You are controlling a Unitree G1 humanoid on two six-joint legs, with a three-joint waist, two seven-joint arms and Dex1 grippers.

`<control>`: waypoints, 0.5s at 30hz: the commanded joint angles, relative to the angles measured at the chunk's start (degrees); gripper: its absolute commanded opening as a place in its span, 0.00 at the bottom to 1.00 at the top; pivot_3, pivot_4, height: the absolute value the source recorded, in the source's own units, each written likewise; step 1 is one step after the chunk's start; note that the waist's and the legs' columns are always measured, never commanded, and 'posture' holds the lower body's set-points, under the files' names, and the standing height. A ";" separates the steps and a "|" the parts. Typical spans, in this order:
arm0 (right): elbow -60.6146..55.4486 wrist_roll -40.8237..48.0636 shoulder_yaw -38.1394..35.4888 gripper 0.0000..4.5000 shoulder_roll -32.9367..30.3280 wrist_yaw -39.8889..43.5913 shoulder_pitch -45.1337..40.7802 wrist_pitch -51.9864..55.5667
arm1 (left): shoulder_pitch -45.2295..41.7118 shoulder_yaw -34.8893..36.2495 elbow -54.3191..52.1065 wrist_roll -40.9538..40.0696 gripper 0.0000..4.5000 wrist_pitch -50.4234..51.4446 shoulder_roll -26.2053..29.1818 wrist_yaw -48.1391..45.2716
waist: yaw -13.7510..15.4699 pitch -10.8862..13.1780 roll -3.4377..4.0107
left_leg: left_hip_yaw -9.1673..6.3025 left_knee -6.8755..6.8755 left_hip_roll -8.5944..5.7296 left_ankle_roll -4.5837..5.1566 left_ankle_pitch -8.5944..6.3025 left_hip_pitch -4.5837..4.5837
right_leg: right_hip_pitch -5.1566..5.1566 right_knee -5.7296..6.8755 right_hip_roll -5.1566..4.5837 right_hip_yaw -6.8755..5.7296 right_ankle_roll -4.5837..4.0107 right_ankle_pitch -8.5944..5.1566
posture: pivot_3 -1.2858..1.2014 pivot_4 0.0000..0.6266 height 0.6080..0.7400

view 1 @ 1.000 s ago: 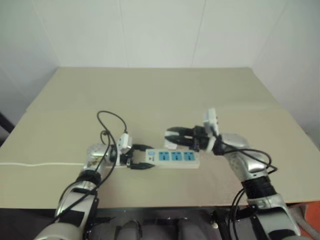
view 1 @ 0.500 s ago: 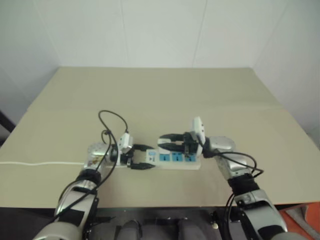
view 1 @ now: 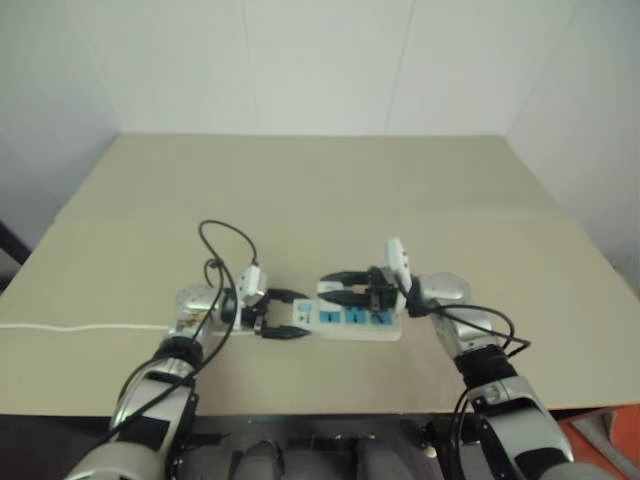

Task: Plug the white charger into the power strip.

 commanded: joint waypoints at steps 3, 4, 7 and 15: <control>1.60 1.24 -1.66 0.25 0.61 2.21 1.43 -1.71 | -1.27 -0.30 0.32 -0.49 0.72 0.21 0.36 -0.16 | 0.02 0.00 0.00 | 0.00 0.00 0.00 0.00 0.00 -0.01 | 0.00 -0.01 0.00 0.00 0.00 0.00 | 0.52 0.24 1.00; 2.36 0.69 -1.47 0.25 0.92 2.13 1.85 -2.75 | -1.31 -0.35 0.35 -0.40 0.72 0.09 0.38 -0.16 | 0.02 0.00 0.00 | 0.00 0.00 0.00 0.00 0.00 0.00 | 0.00 -0.01 0.00 0.00 0.00 0.00 | 0.52 0.24 1.00; 4.37 -0.75 -1.10 0.25 1.76 1.76 2.54 -6.06 | -1.46 -0.27 0.27 -0.51 0.72 0.20 0.22 -0.16 | 0.00 0.00 0.00 | 0.00 0.00 0.00 0.00 0.00 0.00 | 0.00 0.00 0.00 0.00 0.00 0.00 | 0.52 0.24 1.00; 8.07 -2.18 -0.20 0.25 2.43 3.08 3.21 -9.12 | -1.48 -0.72 -0.14 -0.70 0.72 0.97 0.39 -0.16 | -0.03 0.00 0.00 | 0.00 0.00 0.00 0.00 0.00 0.11 | 0.10 0.00 0.00 0.01 0.01 -0.01 | 0.52 0.24 1.00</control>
